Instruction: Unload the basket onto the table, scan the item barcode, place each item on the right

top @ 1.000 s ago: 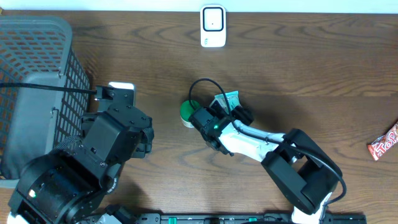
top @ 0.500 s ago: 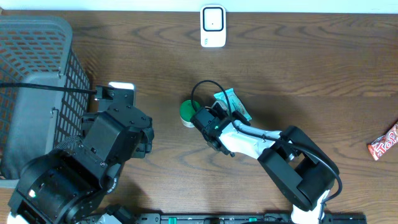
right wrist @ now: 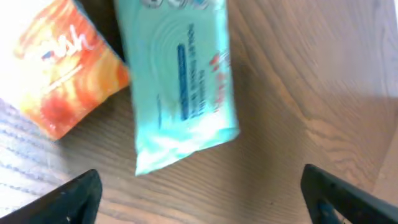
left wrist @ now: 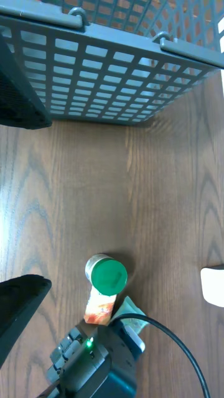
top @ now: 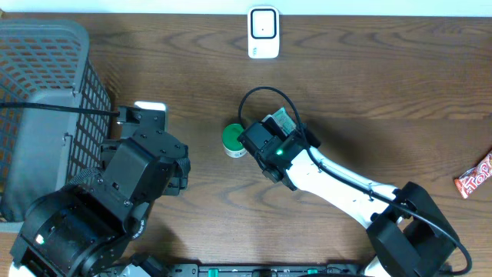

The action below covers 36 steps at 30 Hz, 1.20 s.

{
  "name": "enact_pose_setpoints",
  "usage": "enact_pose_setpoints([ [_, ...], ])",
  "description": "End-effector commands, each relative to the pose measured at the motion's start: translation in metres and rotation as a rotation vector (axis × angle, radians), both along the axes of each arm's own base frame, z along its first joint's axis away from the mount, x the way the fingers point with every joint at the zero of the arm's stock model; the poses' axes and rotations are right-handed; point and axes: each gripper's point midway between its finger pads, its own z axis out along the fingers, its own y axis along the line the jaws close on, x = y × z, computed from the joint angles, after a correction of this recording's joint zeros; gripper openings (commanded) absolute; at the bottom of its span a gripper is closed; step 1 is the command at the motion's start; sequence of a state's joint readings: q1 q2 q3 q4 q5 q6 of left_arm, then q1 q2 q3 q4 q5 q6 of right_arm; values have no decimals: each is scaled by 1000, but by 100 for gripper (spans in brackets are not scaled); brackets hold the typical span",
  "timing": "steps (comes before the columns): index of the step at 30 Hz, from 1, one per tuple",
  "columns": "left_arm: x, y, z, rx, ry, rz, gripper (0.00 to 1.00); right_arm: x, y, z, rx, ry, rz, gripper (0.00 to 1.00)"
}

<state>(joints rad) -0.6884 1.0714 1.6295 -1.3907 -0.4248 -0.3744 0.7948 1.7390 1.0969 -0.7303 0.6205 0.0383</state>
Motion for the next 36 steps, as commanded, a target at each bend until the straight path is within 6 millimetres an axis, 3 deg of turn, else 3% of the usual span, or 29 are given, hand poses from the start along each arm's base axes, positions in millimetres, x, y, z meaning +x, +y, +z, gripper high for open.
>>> enact_pose_setpoints([
  [1,0,3,4,-5,-12,21,75,0,-1,-5,10,11,-18,99],
  [13,0,3,4,-4,-12,20,75,10,5,-25,-40,33,52,99],
  [17,0,3,3,-4,-12,20,75,25,2,-24,32,-10,-16,99],
  [22,0,3,4,-4,-12,20,75,28,-8,-41,153,151,5,99],
  [27,0,3,4,-5,-12,21,75,31,-2,-48,328,248,37,99],
  [31,0,3,4,-5,-12,21,75,42,-5,-46,352,220,34,99],
  [36,0,3,4,-4,-12,20,75,50,5,-49,397,210,66,99],
])
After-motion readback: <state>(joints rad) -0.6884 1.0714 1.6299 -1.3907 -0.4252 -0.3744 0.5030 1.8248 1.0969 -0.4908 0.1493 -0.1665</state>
